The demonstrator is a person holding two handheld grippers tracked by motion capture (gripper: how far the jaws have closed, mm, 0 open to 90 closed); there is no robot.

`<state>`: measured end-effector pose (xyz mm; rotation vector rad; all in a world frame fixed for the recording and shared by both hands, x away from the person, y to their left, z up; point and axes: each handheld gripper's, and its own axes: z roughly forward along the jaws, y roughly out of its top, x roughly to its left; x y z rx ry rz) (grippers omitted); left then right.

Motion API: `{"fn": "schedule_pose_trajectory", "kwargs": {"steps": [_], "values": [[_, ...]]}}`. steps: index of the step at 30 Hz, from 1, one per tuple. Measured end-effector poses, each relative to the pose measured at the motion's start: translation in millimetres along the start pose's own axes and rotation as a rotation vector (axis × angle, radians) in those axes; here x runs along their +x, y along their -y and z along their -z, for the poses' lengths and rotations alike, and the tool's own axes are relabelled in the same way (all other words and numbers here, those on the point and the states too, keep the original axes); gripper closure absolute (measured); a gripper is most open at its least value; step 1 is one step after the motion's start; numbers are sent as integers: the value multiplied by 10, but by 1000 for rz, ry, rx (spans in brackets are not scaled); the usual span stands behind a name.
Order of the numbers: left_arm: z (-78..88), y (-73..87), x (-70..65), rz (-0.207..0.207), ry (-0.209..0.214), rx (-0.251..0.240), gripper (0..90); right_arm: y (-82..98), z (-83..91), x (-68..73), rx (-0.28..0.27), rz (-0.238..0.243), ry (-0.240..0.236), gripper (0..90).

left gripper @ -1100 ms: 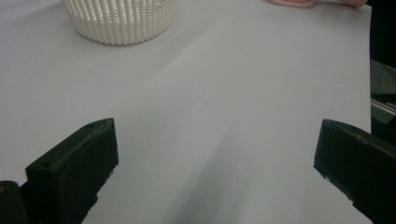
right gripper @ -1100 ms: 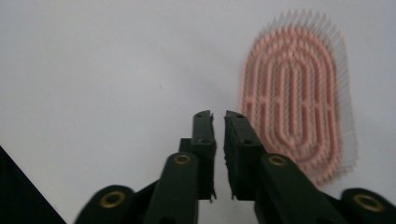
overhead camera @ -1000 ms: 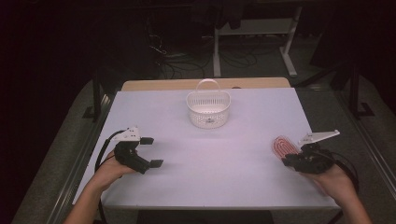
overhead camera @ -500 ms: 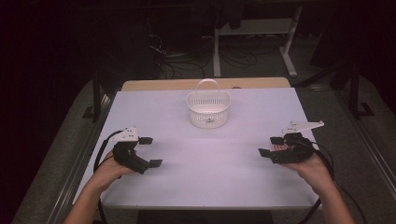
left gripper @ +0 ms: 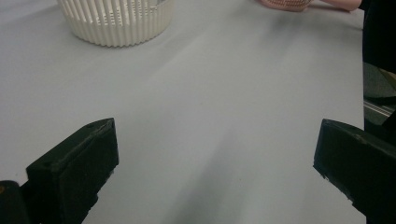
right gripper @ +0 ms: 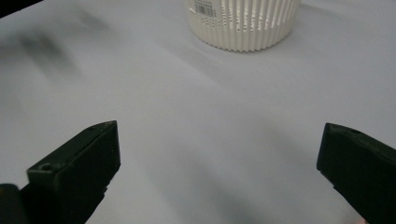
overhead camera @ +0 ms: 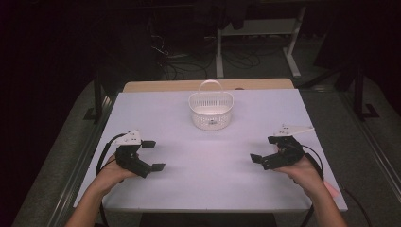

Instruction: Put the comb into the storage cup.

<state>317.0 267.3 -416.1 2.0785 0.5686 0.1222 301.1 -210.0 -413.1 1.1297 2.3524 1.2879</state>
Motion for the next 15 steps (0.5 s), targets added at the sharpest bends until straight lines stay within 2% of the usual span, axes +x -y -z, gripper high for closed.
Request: {"fn": "schedule_pose_trajectory", "kwargs": {"steps": [2, 15], "values": [[0, 8, 6, 7, 6, -4, 0, 14, -9, 29, -19, 34, 15, 0], [3, 56, 41, 9, 4, -4, 1, 10, -4, 64, 4, 44, 6, 0]]}}
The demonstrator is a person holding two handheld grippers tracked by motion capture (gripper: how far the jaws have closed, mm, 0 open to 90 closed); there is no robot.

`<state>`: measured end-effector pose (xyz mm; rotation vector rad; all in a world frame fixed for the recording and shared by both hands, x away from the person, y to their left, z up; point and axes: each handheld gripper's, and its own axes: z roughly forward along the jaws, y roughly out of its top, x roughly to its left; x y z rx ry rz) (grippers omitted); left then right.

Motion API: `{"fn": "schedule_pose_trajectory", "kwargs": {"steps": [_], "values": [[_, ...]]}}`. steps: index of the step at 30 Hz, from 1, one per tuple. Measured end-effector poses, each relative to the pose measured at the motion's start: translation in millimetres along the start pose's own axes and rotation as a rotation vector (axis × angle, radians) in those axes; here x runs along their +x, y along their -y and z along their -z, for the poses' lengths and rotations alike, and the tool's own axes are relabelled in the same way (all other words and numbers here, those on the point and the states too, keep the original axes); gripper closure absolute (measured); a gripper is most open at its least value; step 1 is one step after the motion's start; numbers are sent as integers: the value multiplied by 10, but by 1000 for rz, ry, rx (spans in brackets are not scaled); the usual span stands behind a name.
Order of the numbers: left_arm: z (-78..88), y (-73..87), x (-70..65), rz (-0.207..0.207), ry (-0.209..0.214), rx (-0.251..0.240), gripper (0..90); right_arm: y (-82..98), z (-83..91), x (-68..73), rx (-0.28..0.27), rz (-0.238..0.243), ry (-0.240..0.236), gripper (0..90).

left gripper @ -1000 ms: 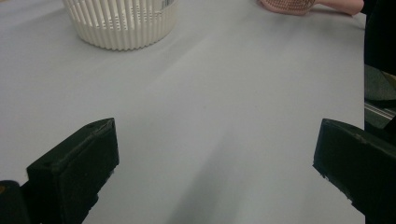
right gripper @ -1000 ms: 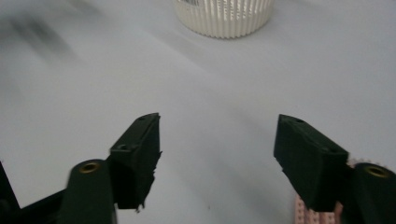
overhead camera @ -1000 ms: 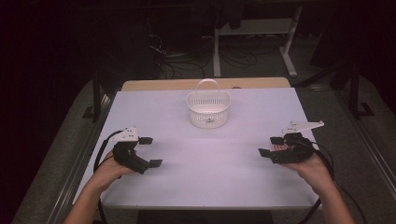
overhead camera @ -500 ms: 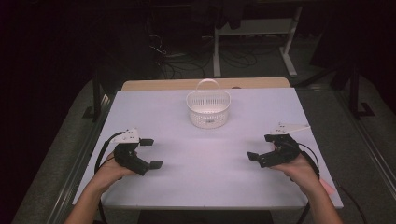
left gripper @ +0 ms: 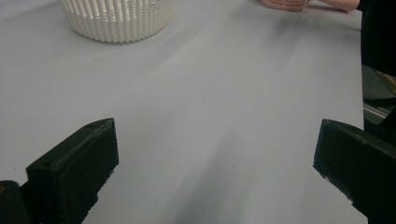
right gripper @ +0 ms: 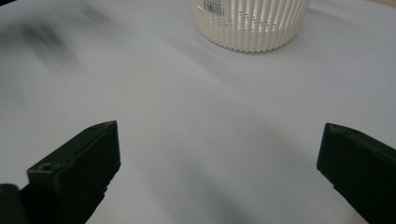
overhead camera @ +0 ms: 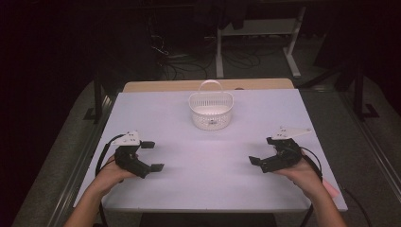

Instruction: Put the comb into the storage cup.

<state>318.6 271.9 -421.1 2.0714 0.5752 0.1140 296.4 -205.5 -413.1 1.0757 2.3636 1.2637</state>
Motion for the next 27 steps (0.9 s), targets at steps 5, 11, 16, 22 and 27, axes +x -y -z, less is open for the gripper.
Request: {"fn": "schedule_pose_trajectory", "kwargs": {"steps": [5, 11, 16, 22, 27], "values": [[-7, -6, 5, 3, 6, -4, 1, -20, 26, 9, 15, 2, 10, 0], [4, -5, 5, 4, 8, -7, 1, -54, 76, -4, 25, 3, 25, 0], [15, -7, 6, 3, 7, -11, 1, -54, 124, -40, 27, -1, 39, 0], [12, -5, 7, 5, 8, -10, 1, -38, 190, -81, 33, -7, 59, 0], [16, -4, 9, 5, 9, -10, 1, -33, 255, -119, 35, -14, 78, 0]]}}
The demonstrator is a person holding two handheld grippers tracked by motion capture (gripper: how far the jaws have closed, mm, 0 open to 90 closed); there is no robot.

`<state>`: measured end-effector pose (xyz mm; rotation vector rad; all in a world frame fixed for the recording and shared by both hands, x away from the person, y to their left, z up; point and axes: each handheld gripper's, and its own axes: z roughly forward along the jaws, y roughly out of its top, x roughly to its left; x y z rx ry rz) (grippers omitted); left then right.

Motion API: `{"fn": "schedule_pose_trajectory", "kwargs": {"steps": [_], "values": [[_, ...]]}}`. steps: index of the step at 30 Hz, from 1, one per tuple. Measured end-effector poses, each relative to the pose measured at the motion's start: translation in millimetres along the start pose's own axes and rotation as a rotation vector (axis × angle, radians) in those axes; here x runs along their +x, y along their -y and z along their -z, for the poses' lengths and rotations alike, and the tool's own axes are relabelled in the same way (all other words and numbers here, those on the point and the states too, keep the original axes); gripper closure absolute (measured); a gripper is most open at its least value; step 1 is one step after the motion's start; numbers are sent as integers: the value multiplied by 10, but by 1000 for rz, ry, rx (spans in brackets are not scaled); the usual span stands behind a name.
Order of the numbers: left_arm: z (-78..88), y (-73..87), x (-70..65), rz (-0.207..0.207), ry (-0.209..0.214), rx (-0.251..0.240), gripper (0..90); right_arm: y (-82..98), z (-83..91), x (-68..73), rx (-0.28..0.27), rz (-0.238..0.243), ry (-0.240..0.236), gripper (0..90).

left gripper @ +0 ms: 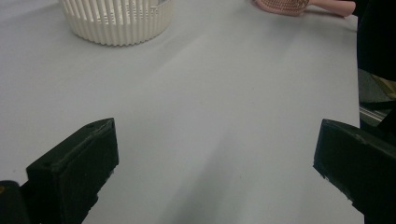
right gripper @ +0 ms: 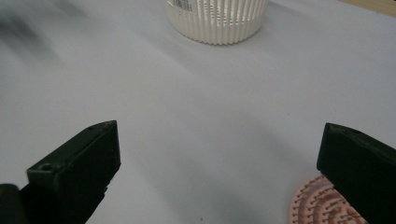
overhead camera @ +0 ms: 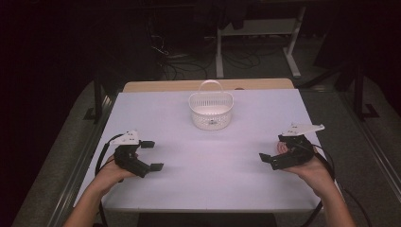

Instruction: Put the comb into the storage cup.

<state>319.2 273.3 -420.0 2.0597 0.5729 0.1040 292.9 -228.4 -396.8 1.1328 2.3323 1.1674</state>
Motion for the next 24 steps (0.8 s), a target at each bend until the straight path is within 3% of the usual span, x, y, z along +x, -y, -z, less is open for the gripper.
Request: {"fn": "schedule_pose_trajectory", "kwargs": {"steps": [24], "values": [[1, -2, -3, -5, 0, 0, 1, 52, 256, -197, 29, -21, 51, 0]]}}
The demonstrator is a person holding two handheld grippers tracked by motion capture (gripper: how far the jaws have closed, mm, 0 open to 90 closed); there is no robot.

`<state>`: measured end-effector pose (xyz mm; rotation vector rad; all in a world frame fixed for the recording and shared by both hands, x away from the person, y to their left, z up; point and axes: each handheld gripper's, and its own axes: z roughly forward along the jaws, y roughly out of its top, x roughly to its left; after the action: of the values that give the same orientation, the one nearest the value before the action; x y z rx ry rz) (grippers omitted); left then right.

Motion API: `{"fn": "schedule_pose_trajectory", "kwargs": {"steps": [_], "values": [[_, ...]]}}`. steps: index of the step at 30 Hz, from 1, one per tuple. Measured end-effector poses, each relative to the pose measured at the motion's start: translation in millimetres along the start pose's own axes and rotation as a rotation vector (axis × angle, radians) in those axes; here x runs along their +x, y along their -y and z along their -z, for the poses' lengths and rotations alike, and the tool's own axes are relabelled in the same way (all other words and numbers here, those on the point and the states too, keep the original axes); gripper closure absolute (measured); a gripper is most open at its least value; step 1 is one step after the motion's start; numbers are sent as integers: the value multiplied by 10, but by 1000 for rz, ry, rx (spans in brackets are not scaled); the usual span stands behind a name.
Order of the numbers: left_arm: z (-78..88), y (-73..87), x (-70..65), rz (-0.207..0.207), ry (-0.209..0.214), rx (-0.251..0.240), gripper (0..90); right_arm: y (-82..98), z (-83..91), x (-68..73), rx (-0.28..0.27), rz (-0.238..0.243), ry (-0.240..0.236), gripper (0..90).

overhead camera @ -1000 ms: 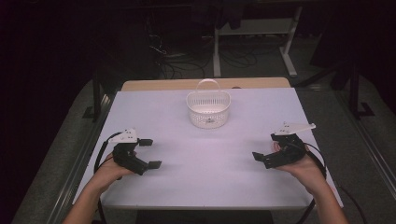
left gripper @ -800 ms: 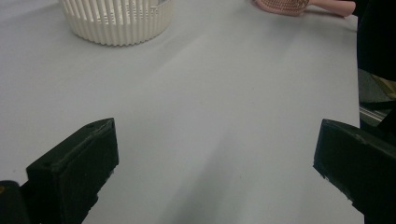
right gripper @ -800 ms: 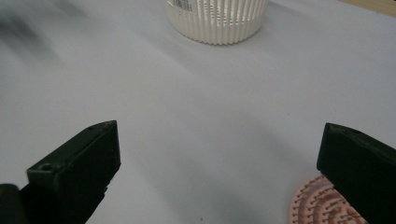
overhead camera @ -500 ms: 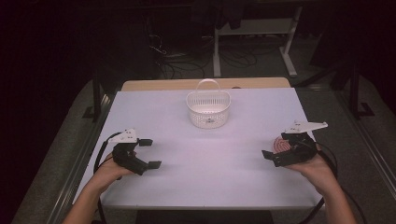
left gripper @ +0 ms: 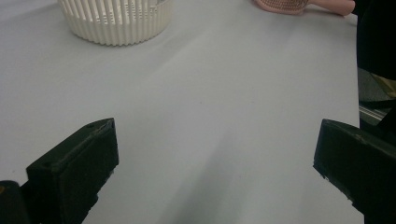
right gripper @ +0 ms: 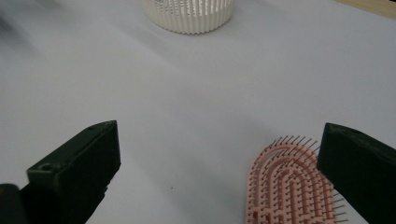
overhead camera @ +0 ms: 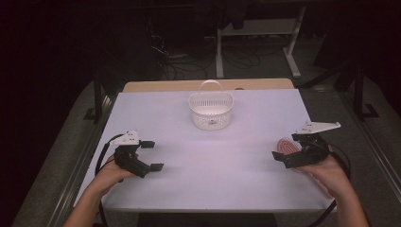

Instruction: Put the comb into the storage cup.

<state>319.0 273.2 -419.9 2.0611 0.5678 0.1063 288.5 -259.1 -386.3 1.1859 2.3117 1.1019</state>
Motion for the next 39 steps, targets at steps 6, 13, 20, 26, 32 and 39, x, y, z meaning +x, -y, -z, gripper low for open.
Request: {"fn": "schedule_pose_trajectory", "kwargs": {"steps": [6, 13, 20, 26, 32, 39], "values": [[3, -3, -2, 0, 0, -2, 1, 14, 61, -54, 0, -3, 13, 0], [5, -3, -1, 2, 0, -4, 1, 41, 137, -124, 7, -9, 37, 0], [9, -7, -3, 3, -2, -6, 1, 67, 193, -184, 15, -13, 49, 0], [7, -7, -2, 1, -1, -4, 1, 100, 240, -249, 21, -25, 62, 0], [5, -7, -2, 0, 0, -4, 1, 129, 286, -315, 24, -35, 75, 0], [0, -7, -3, 1, -1, -3, 1, 149, 339, -378, 32, -38, 91, 0]]}}
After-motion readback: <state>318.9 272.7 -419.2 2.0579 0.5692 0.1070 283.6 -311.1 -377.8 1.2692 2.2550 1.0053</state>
